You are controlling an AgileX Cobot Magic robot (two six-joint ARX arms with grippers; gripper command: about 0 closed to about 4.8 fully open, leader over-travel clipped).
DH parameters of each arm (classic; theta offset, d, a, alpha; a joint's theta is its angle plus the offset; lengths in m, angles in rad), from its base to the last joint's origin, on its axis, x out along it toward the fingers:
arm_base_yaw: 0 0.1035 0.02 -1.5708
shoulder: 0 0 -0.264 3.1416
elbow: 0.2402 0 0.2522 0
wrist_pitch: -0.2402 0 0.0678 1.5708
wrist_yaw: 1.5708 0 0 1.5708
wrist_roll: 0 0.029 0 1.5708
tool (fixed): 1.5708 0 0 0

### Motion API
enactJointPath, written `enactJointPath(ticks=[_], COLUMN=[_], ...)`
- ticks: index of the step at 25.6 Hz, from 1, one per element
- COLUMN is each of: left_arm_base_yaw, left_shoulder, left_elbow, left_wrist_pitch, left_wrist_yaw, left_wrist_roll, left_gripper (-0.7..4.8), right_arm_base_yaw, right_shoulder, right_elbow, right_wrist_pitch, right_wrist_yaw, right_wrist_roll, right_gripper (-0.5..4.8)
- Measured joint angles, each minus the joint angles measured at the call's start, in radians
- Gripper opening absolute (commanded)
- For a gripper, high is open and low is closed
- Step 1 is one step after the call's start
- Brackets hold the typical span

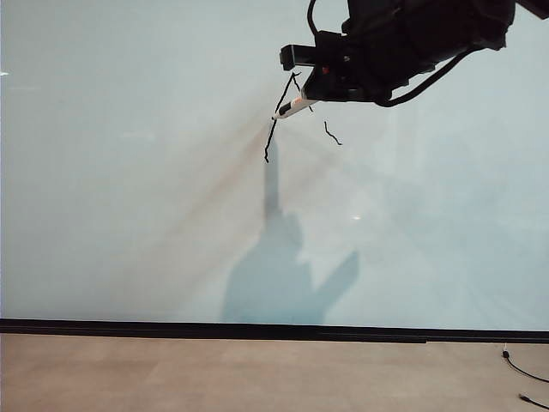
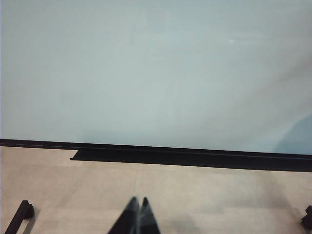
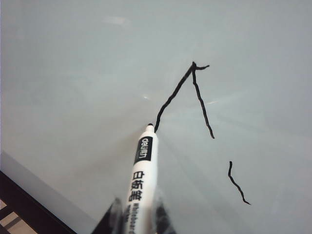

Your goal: Pick up the pen on the shelf to the right of the whiteboard and write the letter A.

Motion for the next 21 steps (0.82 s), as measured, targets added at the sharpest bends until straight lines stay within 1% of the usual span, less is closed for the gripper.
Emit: enactJointPath(ticks=[11,21], left_arm_base_yaw=[0.000,0.000], left_shoulder=[0.000,0.000], left_elbow=[0.000,0.000], left_wrist_pitch=[0.000,0.000], left_wrist_yaw=[0.000,0.000], left_wrist_roll=[0.000,0.000], left_gripper=[-0.04,-0.04], right_arm_base_yaw=[0.001,-0.002], right_shoulder=[0.014,-0.037], right_elbow=[0.010,0.010], right_wrist_pitch=[-0.002,-0.065], right_wrist_yaw=[0.035,0.079], right_wrist_roll=[0.000,-0.021], right_gripper=[-0.05,-0.05])
